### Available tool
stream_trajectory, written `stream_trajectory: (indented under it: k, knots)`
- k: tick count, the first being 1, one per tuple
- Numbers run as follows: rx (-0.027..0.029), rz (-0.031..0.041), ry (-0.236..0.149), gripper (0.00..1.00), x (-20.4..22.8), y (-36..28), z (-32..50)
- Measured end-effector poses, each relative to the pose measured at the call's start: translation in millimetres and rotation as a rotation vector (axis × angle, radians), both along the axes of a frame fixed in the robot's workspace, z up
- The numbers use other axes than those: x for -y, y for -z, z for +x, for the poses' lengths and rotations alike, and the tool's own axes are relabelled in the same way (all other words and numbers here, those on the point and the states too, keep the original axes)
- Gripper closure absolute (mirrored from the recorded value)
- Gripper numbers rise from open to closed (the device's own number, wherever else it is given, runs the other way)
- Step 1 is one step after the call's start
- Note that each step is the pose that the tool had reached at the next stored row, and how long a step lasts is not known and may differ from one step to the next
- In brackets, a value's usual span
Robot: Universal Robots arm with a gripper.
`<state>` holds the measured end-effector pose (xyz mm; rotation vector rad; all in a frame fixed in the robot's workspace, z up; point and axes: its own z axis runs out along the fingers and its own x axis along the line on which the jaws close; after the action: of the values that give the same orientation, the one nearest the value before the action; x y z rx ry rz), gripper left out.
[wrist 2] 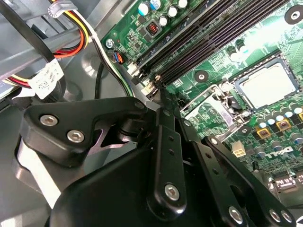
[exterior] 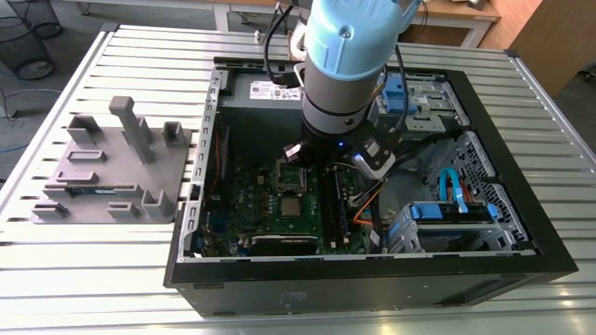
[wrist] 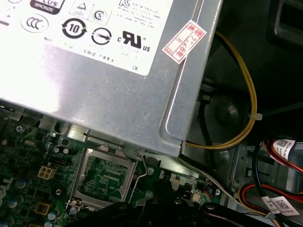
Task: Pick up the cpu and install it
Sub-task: 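Close the cpu cover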
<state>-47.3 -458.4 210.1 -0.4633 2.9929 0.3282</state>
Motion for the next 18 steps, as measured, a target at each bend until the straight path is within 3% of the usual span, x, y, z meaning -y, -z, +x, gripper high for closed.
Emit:
stream_trajectory:
  k: [5, 13, 18]
  knots:
    - [0.0001, 0.0001, -0.022, 0.89, 0.0, 0.3, -0.1]
    - [0.0002, 0.0001, -0.158, 0.89, 0.0, 1.0, 0.0]
    - [0.0002, 0.0, -0.187, 0.89, -1.1, 1.6, 1.4]
